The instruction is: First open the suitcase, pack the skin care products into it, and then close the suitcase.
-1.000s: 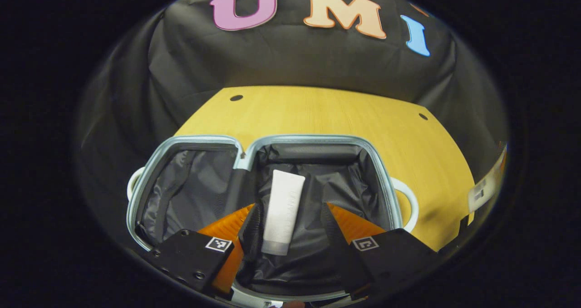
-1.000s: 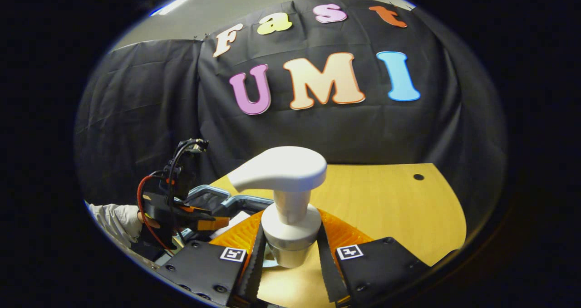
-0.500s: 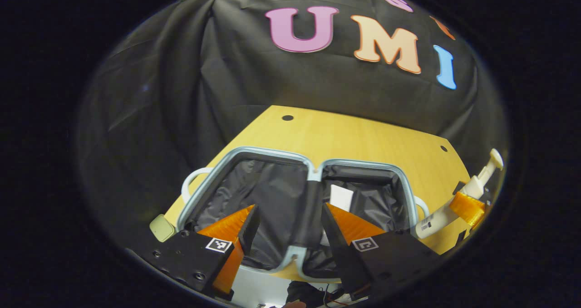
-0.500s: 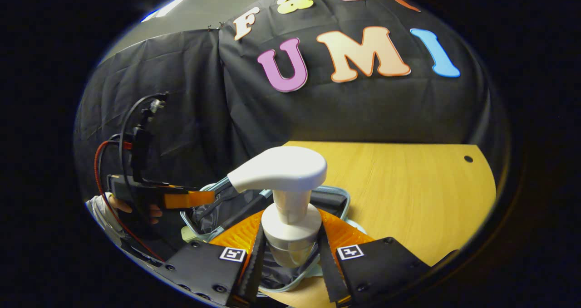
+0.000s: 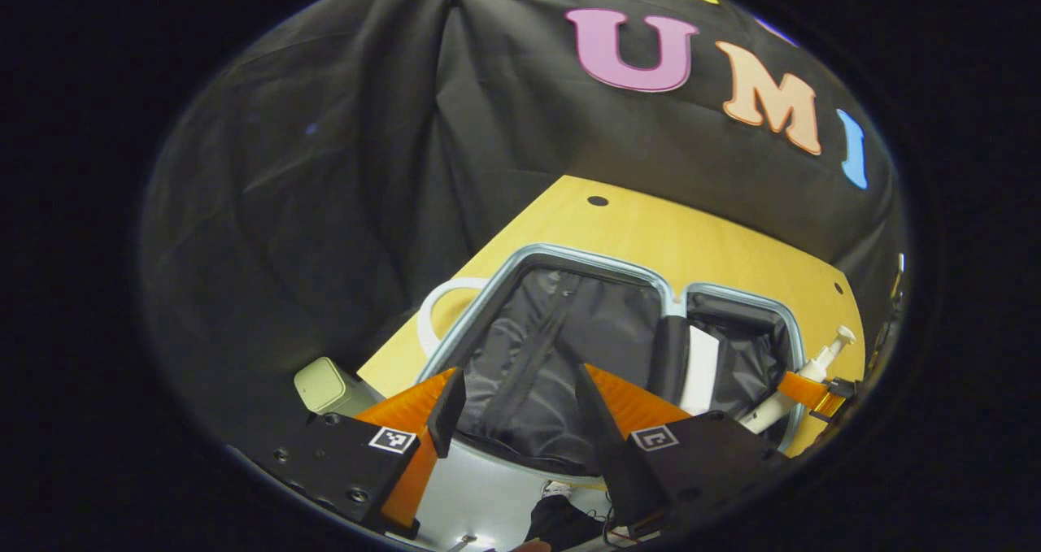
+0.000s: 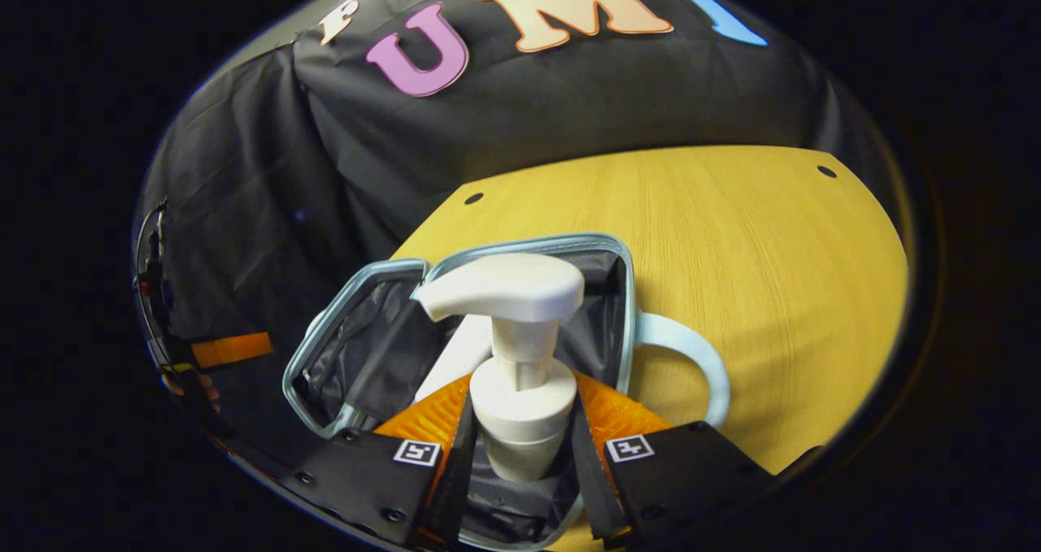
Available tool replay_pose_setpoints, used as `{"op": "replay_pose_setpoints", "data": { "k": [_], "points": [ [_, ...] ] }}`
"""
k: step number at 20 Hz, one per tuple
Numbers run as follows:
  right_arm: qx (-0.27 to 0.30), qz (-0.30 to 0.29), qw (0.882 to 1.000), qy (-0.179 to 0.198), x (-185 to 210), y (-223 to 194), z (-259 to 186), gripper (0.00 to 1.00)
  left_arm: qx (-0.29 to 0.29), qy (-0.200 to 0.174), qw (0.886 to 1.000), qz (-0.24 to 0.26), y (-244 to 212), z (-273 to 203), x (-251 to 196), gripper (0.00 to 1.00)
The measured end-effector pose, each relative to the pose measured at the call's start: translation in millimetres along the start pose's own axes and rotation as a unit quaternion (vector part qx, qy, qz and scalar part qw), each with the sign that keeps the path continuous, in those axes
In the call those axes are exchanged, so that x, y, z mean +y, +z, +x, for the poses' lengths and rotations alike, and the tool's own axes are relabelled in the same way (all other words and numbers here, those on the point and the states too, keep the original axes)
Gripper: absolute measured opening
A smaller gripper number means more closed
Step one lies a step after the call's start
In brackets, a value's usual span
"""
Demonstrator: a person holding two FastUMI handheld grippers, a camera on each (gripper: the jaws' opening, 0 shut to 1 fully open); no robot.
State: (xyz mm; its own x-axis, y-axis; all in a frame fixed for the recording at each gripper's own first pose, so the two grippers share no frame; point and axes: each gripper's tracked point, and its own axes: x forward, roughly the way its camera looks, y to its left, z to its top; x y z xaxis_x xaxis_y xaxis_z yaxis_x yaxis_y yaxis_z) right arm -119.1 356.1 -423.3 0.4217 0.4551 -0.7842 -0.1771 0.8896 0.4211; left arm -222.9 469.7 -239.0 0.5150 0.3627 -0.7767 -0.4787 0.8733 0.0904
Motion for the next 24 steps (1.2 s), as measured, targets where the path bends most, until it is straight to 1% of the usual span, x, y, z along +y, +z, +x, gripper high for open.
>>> {"op": "replay_pose_setpoints", "data": {
  "k": [1,4,5,6,7,8,9,12,15,16,17,18,19,20,21,22,23,24],
  "points": [
    [-0.004,0.001,1.0,-0.009,-1,2,3,0.55,0.004,0.003,1.0,-0.005,5,7,11,0.81],
    [-0.019,0.01,0.999,-0.026,5,5,2,0.62,0.013,0.014,1.0,-0.005,18,35,45,0.81],
    [-0.023,0.015,0.999,-0.027,8,5,2,0.71,0.016,0.021,1.0,-0.001,24,45,57,0.81],
    [-0.026,0.021,0.999,-0.027,12,7,0,0.72,0.023,0.028,0.999,0.001,27,54,71,0.79],
    [-0.031,0.024,0.999,-0.031,15,9,-3,0.72,0.033,0.036,0.999,0.002,28,65,83,0.8],
    [-0.041,0.024,0.998,-0.034,17,14,-4,0.84,0.045,0.042,0.998,-0.002,27,76,95,0.81],
    [-0.052,0.022,0.998,-0.037,18,20,-9,0.93,0.058,0.04,0.997,-0.01,26,87,102,0.81],
    [-0.081,0.016,0.995,-0.048,21,40,-18,0.93,0.103,0.027,0.994,-0.022,10,124,116,0.8],
    [-0.102,0.011,0.992,-0.069,15,56,-32,0.93,0.142,0.021,0.99,-0.006,-8,154,123,0.8],
    [-0.11,0.007,0.991,-0.08,11,60,-38,0.93,0.153,0.017,0.988,-0.004,-12,155,121,0.79],
    [-0.118,0.002,0.989,-0.092,6,64,-45,0.93,0.158,0.016,0.987,-0.002,-12,159,122,0.75],
    [-0.126,-0.002,0.987,-0.103,1,67,-51,0.93,0.163,0.007,0.987,0.0,-11,167,121,0.72],
    [-0.131,-0.002,0.985,-0.112,-4,69,-56,0.93,0.169,-0.001,0.986,-0.005,-10,167,120,0.65],
    [-0.133,0.0,0.984,-0.118,-7,68,-60,0.93,0.162,-0.007,0.987,-0.009,-8,172,118,0.61],
    [-0.132,0.003,0.984,-0.121,-10,67,-63,0.93,0.159,-0.009,0.987,-0.007,-7,173,118,0.55],
    [-0.13,0.003,0.984,-0.123,-11,64,-65,0.93,0.16,-0.015,0.987,-0.004,-6,174,116,0.52],
    [-0.129,0.003,0.984,-0.124,-12,62,-69,0.93,0.167,-0.027,0.986,-0.002,-8,174,111,0.49],
    [-0.13,0.001,0.984,-0.124,-12,62,-70,0.93,0.175,-0.043,0.984,-0.004,-9,175,101,0.42]
  ]
}}
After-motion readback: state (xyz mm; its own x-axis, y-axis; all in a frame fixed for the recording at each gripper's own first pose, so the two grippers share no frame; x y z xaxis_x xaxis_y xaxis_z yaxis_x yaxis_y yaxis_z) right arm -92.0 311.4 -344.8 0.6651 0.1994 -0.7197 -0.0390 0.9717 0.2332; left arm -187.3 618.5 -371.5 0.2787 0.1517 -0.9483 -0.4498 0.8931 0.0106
